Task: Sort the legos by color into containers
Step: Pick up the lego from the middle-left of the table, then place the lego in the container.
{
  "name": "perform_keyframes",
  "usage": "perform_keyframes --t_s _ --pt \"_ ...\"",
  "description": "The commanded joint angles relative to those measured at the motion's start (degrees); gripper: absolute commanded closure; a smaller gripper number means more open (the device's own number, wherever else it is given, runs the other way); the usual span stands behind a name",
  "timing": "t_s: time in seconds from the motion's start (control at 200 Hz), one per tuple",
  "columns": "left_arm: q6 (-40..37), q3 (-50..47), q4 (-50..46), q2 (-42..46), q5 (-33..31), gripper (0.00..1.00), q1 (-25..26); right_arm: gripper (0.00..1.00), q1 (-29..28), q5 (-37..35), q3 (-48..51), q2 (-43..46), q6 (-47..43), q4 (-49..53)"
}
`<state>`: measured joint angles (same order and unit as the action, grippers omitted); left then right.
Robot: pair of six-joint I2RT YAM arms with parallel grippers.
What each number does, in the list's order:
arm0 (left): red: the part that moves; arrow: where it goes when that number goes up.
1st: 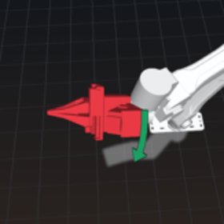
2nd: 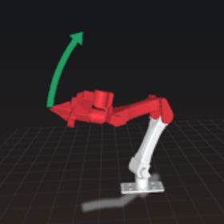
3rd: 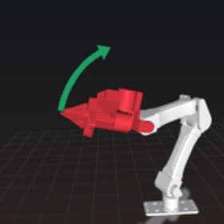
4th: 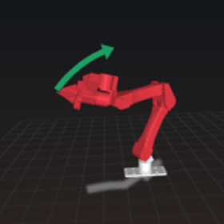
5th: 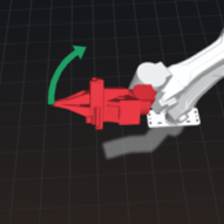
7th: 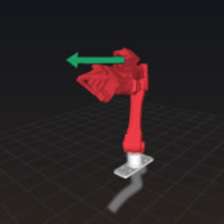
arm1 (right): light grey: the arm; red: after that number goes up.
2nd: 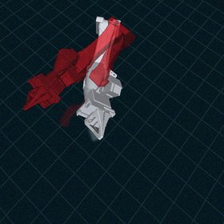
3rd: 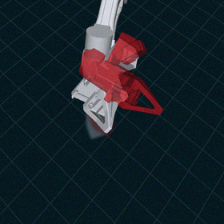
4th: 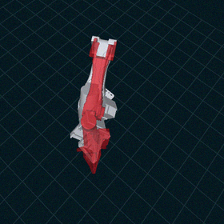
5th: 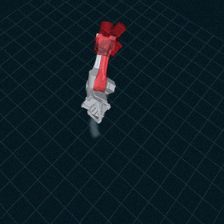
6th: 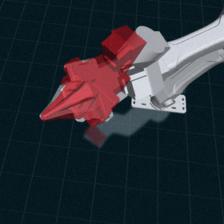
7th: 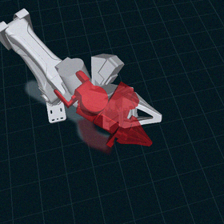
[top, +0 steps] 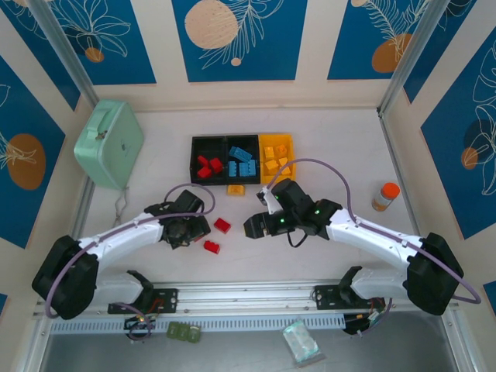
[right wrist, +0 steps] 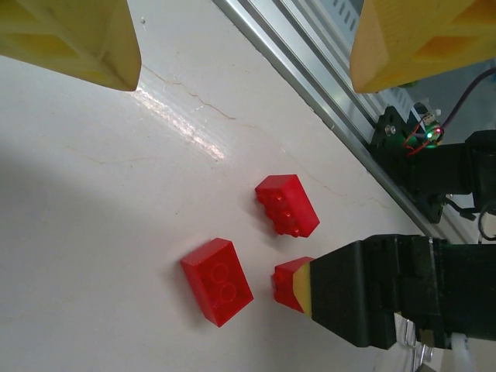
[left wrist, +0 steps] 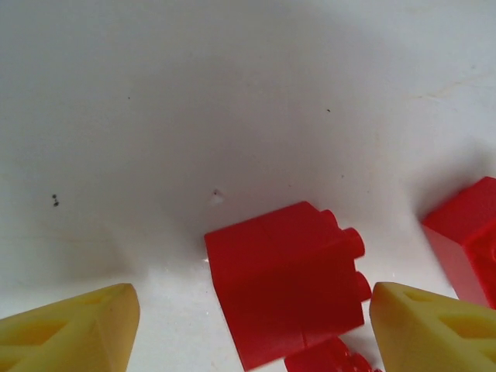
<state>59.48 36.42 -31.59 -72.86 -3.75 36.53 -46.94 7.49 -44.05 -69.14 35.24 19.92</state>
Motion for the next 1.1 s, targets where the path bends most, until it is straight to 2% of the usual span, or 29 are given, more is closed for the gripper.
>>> perform_keyframes --t_s 0.0,0.185,0.33,0.53,0.7,1.095 --pt "0.13 1.09 2.50 -2.19 -1.38 0.28 0.47 0.28 -0.50 -0.41 0.72 1.40 1.22 -1.20" --pt "-0.62 1.62 3.91 -3.56 -1.06 0.49 0.54 0.29 -0.87 0.12 0.62 -0.40 1.84 -2.29" --pt "-1.69 3.13 2.41 -2.76 -1.09 0.56 0.55 0.29 -1.37 0.24 -0.06 -1.58 1.77 -2.61" --pt "-4.94 7.42 -1.18 -0.10 -2.64 0.59 0.05 0.29 -2.09 0.53 -1.03 -2.21 1.33 -3.53" --pt "-9.57 13.52 -3.01 -0.81 -1.90 0.59 -2.54 0.29 -2.34 0.51 -1.30 -2.72 1.72 -4.67" --pt "-20.22 36.71 -4.33 -18.78 0.50 0.59 -8.77 0.29 -4.88 -1.85 -0.44 -2.85 3.76 -6.57"
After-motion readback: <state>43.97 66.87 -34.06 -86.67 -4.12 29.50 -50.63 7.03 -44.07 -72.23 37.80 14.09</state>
